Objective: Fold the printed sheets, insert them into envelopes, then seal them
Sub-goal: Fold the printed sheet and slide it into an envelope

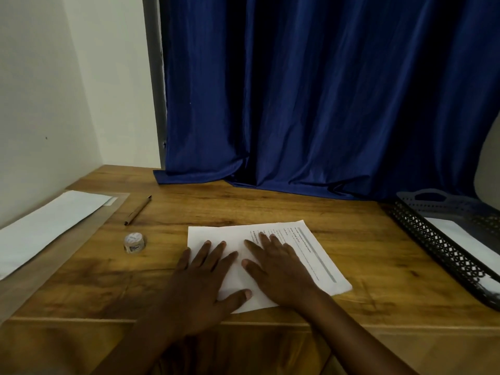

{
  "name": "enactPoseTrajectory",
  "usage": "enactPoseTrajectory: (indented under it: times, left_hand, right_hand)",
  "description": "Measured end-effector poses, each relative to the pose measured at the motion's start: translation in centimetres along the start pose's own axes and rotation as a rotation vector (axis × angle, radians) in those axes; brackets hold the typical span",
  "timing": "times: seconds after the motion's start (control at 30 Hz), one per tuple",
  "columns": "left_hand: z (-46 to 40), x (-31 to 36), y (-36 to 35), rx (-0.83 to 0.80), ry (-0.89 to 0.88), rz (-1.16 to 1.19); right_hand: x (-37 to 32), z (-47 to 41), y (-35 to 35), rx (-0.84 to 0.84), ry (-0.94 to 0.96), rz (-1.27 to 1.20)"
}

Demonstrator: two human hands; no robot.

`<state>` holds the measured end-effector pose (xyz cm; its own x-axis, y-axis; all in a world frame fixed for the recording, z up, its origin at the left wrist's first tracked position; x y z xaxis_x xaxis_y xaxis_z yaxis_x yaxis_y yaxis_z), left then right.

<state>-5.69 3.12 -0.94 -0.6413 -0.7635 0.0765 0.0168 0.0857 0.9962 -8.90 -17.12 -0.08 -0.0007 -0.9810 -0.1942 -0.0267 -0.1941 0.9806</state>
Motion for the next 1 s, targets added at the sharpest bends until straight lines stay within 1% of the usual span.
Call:
enactPoseTrajectory:
  times: [0.23,0.37,0.43,0.5,0.57,0.6,0.67,0.7,0.77,0.83,0.87,0.93,1.0]
  left_hand:
    - [0.0,-0.1,-0.1,0.004,0.013,0.007]
    - [0.1,0.0,0.2,-0.009,0.016,0.022]
    - [0.2,0.0,0.4,-0.014,0.017,0.037]
    - [0.2,0.0,0.5,-0.02,0.024,0.062]
    - [0.0,0.0,0.4,-0.01,0.039,0.113]
    - [-0.1,0.0,0.5,0.003,0.053,0.152]
    - [0.2,-0.2,0.7,0.026,0.061,0.236]
    - [0.3,-0.3,0.8,0.083,0.039,0.247]
    - [0.5,-0.3,0.9,0.201,-0.011,0.28]
    - [0.9,-0.2,1.4,0.201,0.104,0.51]
    - [1.0,-0.3,1.5,0.238,0.164,0.637]
    - [1.2,-0.4,2.0,0.364,0.217,0.821]
    - [1.6,-0.8,2.7,0.418,0.243,0.961]
  right_hand:
    - [4.5,-0.3,0.3,0.007,-0.097,0.063]
    - [5.1,-0.3,0.5,0.038,-0.158,0.069]
    - [4.8,0.1,0.6,0.104,-0.196,0.079]
    - [4.1,0.9,0.9,0.215,-0.22,0.085]
    - [3.1,2.2,1.1,0.3,-0.165,0.057]
    - [2.4,2.9,1.1,0.306,-0.112,0.017]
    - [0.7,4.4,0.8,0.232,0.003,-0.085]
    - [-0.3,5.1,0.4,0.171,0.055,-0.113]
    - [-1.9,6.1,-0.4,0.059,0.131,-0.082]
    - [-2.7,6.4,-0.9,-0.005,0.174,0.004]
    - [-2.7,6.5,-1.0,-0.013,0.183,0.04]
    - [-2.5,6.7,-1.1,0.008,0.194,0.078]
    - [-2.1,7.0,-1.0,0.05,0.208,0.082]
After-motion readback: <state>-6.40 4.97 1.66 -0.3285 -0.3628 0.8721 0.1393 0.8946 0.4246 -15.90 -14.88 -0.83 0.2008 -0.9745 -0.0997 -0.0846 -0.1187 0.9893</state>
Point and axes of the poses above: each hand's wrist, its own z-axis away from the middle knuckle, its own y-axis out of the back of the hand, x = y × z, the point moved 1 cm from there along -z, towards the middle knuckle, and after that the axes turned 1 degree about z, right-handed, at the moved point
